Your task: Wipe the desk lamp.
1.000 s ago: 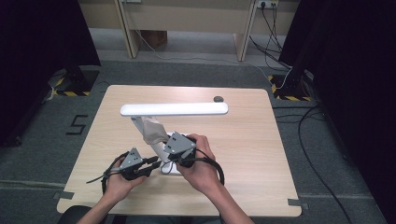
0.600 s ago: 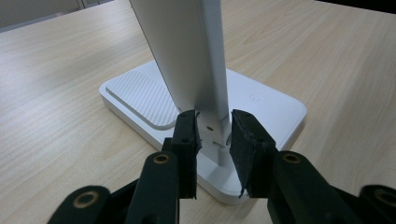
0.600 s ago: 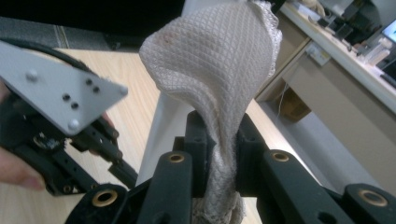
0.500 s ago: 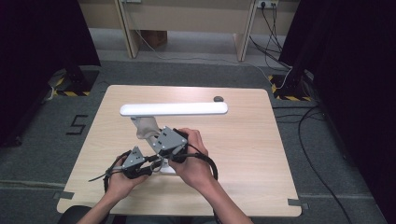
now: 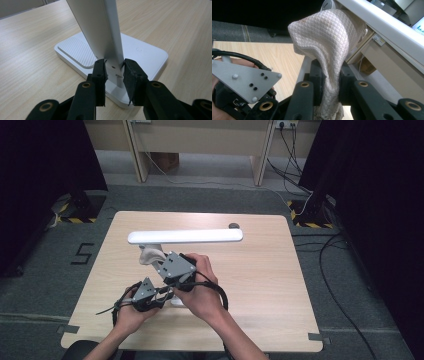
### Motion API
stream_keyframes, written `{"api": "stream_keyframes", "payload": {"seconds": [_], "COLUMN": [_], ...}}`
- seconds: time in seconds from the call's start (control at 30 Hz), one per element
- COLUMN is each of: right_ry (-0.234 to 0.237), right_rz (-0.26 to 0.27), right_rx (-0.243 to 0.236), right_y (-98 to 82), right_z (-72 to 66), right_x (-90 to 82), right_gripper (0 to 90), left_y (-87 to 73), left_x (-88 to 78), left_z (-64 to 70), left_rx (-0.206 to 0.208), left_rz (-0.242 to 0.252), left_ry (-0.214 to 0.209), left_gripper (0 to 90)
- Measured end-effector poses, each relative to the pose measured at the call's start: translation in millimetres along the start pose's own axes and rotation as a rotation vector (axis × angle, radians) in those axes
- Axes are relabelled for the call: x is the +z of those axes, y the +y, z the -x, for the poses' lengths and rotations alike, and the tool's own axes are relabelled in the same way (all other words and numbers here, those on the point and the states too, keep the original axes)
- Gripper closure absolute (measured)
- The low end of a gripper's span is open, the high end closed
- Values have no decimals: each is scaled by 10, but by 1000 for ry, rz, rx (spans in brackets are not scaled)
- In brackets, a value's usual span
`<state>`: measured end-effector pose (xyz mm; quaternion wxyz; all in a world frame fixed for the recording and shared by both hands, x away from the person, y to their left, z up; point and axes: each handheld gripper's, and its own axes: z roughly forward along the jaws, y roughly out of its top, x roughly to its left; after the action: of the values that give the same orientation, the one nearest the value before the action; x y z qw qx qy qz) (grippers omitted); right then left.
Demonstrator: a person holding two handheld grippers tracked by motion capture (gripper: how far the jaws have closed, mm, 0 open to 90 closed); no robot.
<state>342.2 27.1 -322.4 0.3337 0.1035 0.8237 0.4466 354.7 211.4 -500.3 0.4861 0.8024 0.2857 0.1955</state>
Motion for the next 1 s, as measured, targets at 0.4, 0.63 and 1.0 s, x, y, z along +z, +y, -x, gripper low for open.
{"api": "stream_keyframes", "payload": {"seconds": [0.4,0.63,1.0], "right_ry": [3,9,35], "right_rz": [-1,-4,-10], "right_rx": [1,-1,9], "right_y": [-12,-14,-25], "right_z": [0,6,9], "right_x": [15,13,40], "right_gripper": [783,784,789], "left_y": [-31,-74,-96], "left_x": [48,94,144], "left_z": [10,-6,-25], "left_rx": [-1,-11,-20], "left_rz": [-25,-47,-75], "left_ry": [-15,-46,-63], "left_gripper": [727,794,847]}}
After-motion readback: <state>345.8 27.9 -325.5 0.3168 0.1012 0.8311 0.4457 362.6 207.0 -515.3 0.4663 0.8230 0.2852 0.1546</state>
